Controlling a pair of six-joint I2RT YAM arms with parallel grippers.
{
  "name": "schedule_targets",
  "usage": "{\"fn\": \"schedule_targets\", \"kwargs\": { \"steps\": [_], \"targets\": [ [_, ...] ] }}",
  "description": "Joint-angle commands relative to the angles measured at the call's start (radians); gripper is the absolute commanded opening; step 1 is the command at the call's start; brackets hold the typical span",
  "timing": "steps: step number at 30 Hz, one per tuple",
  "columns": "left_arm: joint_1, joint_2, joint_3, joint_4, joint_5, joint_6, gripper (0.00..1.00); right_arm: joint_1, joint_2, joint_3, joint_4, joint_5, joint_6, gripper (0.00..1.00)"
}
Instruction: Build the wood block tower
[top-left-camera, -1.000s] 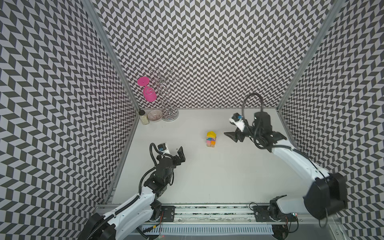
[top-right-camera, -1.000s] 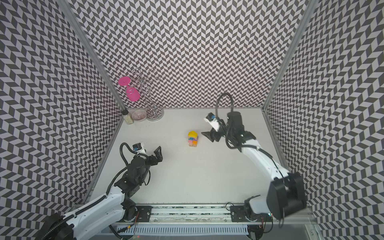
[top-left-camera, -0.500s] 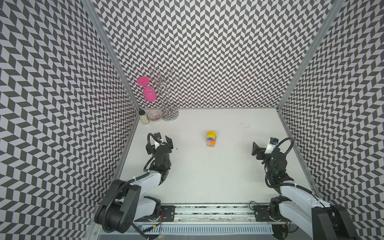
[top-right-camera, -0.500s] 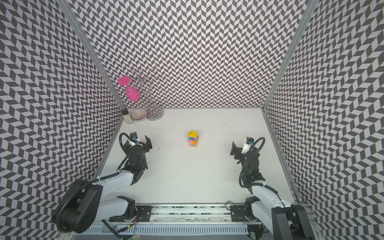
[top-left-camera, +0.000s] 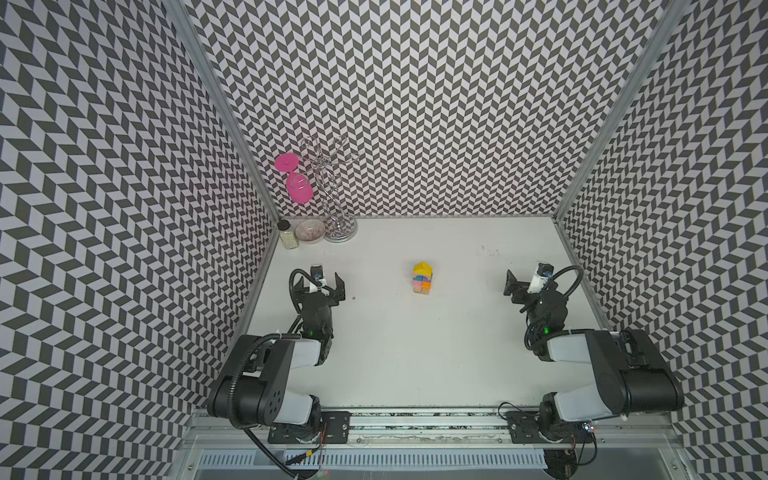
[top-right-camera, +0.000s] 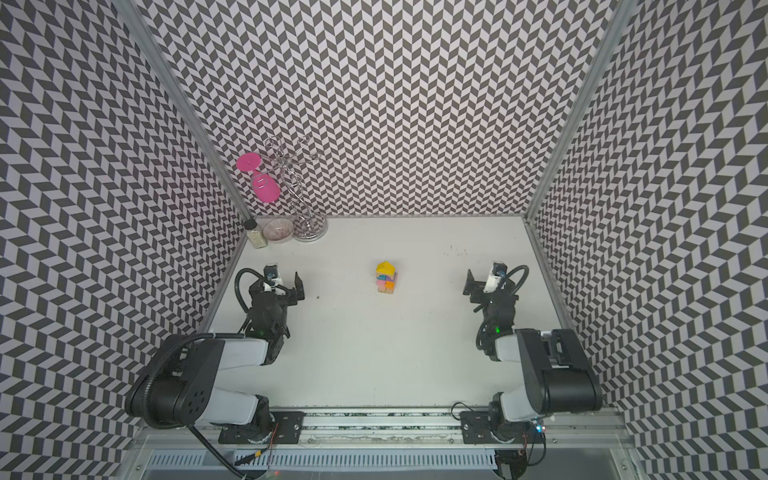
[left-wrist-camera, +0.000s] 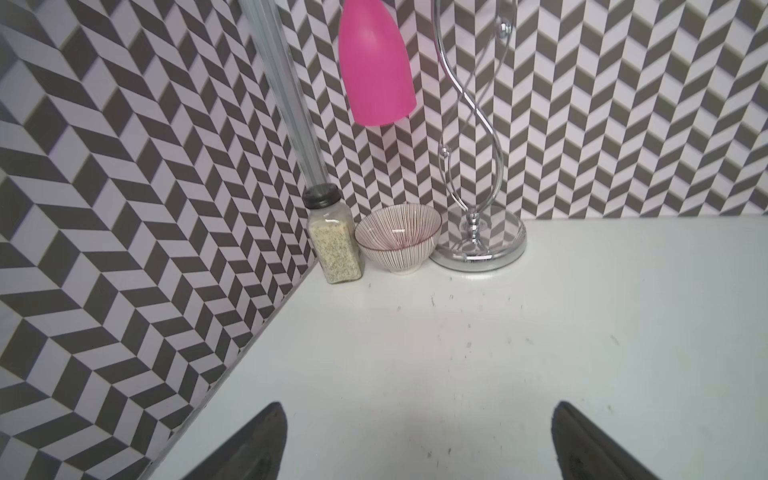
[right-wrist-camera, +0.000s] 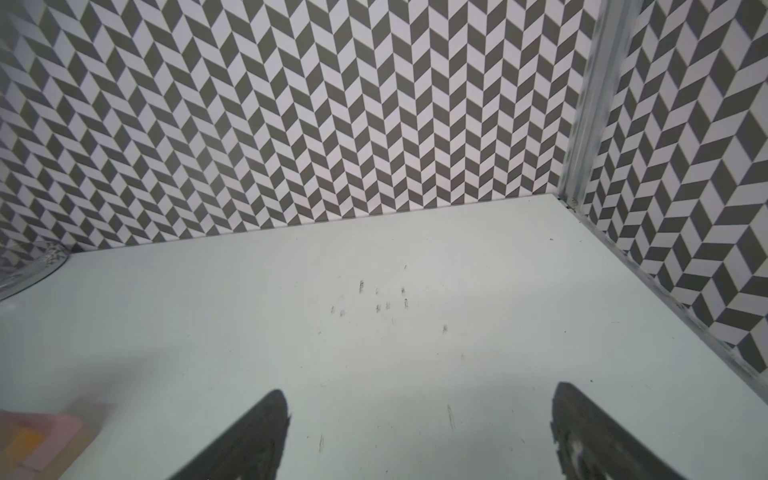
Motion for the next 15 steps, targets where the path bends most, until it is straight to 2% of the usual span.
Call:
{"fn": "schedule_targets", "kwargs": {
  "steps": [1,2,3,4,5,6,7,8,10,13,15],
  "targets": [
    [0.068,0.134,-0.034,0.283,0.114,-0.073,1.0,-0.005,0.023,-0.004,0.13,-0.023,-0.027,0.99],
    [0.086,0.136,-0.036,0.263,0.148,-0.082,1.0,-0.005,0.01,0.016,0.069,-0.035,-0.039,1.0],
    [0.098,0.086,-0.005,0.116,0.177,-0.105,1.0,-0.005,-0.002,0.023,0.033,-0.039,-0.046,0.99],
    [0.1,0.081,0.002,0.114,0.181,-0.116,1.0,-0.004,0.002,0.006,0.068,-0.045,-0.05,0.99],
    [0.101,0.115,-0.024,0.226,0.181,-0.095,1.0,-0.003,0.015,-0.018,0.138,-0.053,-0.053,0.99],
    [0.1,0.126,-0.031,0.252,0.178,-0.086,1.0,-0.003,0.035,-0.033,0.203,-0.051,-0.055,0.99],
    [0.101,0.105,-0.017,0.199,0.185,-0.096,1.0,-0.003,0.048,-0.038,0.247,-0.046,-0.051,1.0],
    [0.103,0.082,-0.006,0.127,0.188,-0.11,1.0,-0.001,0.047,-0.038,0.245,-0.045,-0.051,1.0],
    [0.102,0.104,-0.024,0.2,0.189,-0.096,1.0,-0.002,0.03,-0.021,0.167,-0.05,-0.056,0.99],
    [0.092,0.088,-0.01,0.148,0.169,-0.1,1.0,0.0,0.016,-0.007,0.117,-0.05,-0.055,0.99],
    [0.091,0.101,-0.018,0.183,0.166,-0.095,1.0,0.008,0.022,0.001,0.109,-0.04,-0.062,0.99]
  ]
}}
